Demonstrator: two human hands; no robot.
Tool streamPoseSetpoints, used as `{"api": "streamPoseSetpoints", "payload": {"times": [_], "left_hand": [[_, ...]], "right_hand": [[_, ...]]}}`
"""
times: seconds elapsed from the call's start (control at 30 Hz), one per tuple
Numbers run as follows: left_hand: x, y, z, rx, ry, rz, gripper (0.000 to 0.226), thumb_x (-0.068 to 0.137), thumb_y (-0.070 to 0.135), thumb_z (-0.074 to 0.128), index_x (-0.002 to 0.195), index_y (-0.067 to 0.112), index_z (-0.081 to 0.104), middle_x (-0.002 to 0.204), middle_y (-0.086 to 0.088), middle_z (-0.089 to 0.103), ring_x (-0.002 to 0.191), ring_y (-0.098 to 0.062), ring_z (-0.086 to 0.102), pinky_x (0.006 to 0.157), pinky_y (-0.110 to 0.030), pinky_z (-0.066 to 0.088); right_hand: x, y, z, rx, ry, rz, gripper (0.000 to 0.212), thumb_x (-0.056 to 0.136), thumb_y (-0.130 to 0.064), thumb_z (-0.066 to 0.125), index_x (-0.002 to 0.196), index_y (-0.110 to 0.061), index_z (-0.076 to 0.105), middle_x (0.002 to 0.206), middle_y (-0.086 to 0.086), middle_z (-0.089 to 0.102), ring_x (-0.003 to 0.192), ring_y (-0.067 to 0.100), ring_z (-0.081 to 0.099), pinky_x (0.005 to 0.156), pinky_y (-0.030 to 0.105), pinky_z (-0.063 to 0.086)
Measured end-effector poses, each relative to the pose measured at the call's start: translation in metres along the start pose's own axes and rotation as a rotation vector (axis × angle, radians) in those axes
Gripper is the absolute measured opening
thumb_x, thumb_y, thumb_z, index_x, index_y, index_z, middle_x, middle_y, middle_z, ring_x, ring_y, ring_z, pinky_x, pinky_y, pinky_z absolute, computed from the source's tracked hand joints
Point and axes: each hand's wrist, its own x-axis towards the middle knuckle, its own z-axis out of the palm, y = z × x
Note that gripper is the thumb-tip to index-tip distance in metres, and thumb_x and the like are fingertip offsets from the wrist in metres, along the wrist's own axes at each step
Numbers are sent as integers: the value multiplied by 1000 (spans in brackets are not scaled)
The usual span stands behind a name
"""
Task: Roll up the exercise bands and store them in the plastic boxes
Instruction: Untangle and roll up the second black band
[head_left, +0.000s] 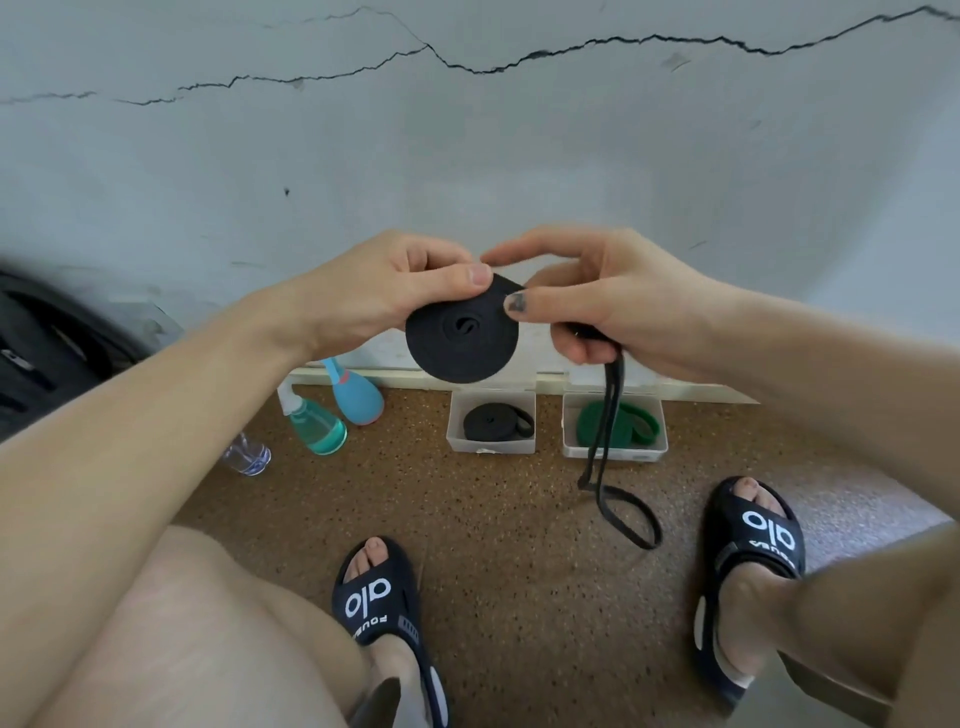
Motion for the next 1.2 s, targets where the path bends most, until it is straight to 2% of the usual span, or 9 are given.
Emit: {"api": "streamPoseSetpoints", "payload": {"times": [0.17, 0.43, 0.57, 0.63, 0.73, 0.83, 1.0, 1.07, 1.2], "left_hand": [[1, -2, -1, -53, 111, 42, 29, 93, 40, 55, 93, 16, 71, 82, 6, 72, 79, -9, 65, 72, -19, 51], [8, -3, 6, -158, 264, 101, 47, 99, 42, 57, 104, -3, 68, 97, -40, 59, 84, -34, 56, 74, -46, 43], [5, 2, 2, -64, -1, -21, 54, 88, 54, 59, 86, 0, 61, 66, -18, 47, 59, -24, 43, 55, -25, 34], [3, 2, 5, -20, -90, -51, 45, 87, 56, 59, 82, 11, 67, 71, -4, 57, 66, -18, 53, 64, -28, 43], [3, 1, 6, -30, -49, -39, 29, 94, 47, 58, 85, 25, 74, 82, 1, 68, 80, -13, 63, 77, -32, 46], [1, 1, 3, -34, -3, -11, 27, 97, 43, 59, 77, 31, 73, 74, 10, 65, 70, -7, 59, 69, -25, 43], [3, 4, 1, -61, 114, 31, 31, 99, 42, 57, 91, 16, 71, 85, -5, 69, 81, -18, 61, 75, -35, 46], [5, 5, 4, -107, 174, 43, 41, 99, 40, 54, 100, 3, 69, 94, -20, 69, 87, -28, 61, 80, -44, 45], [5, 7, 11, -131, 206, 72, 52, 94, 48, 60, 98, -3, 65, 88, -19, 60, 82, -30, 54, 78, -46, 39]], "right_hand": [[-2, -3, -9, -64, 94, -76, 13, 97, -8, 67, 109, -14, 67, 86, 10, 74, 47, 18, 48, 39, 24, 35], [-3, 9, 13, 79, 223, -133, 26, 94, -10, 72, 115, -17, 59, 70, 1, 65, 45, 17, 48, 42, 26, 37], [-2, 7, 8, 74, 101, -65, 18, 93, -4, 71, 109, -10, 67, 71, 3, 65, 46, 16, 48, 41, 25, 36], [-1, 5, 7, 68, 9, -21, 17, 93, -4, 70, 110, -8, 70, 69, 3, 63, 47, 15, 48, 41, 24, 36], [0, 0, 2, 80, -20, 12, 21, 97, -8, 66, 117, -11, 70, 78, 6, 67, 47, 15, 48, 41, 21, 36], [-3, -7, -10, -42, 57, -25, 19, 99, -12, 65, 117, -17, 69, 87, 11, 72, 48, 15, 47, 40, 22, 35], [-5, -5, -7, -51, 134, -93, 7, 101, -12, 62, 105, -11, 67, 86, 18, 71, 45, 17, 43, 40, 23, 28], [-7, -1, 2, -30, 164, -103, 9, 100, -15, 64, 109, -17, 64, 80, 11, 66, 44, 16, 45, 39, 22, 31], [-10, 10, 14, 33, 247, -114, 16, 98, -12, 67, 111, -13, 58, 75, -2, 67, 41, 17, 43, 39, 21, 31]]}}
